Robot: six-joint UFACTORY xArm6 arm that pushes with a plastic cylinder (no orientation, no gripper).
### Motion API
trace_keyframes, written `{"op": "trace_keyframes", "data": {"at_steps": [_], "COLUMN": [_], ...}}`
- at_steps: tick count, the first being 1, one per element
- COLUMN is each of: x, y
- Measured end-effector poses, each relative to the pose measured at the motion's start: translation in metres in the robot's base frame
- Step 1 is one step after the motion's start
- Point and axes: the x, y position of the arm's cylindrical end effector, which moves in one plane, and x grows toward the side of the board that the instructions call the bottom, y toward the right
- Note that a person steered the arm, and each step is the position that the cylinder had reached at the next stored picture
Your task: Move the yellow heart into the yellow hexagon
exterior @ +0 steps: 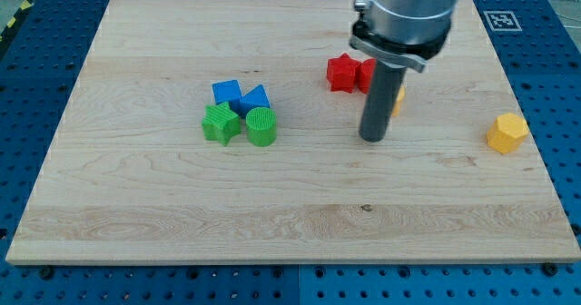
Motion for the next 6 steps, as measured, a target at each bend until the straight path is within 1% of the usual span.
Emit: {"op": "trace_keyframes", "data": {"at_steps": [1,2,3,4,5,6], "x": [-0.023,-0.031,-0.031,-0.032,-0.046,-0.048], "y": [-0.01,0.02,0.033,0.029,0.012,0.024]}}
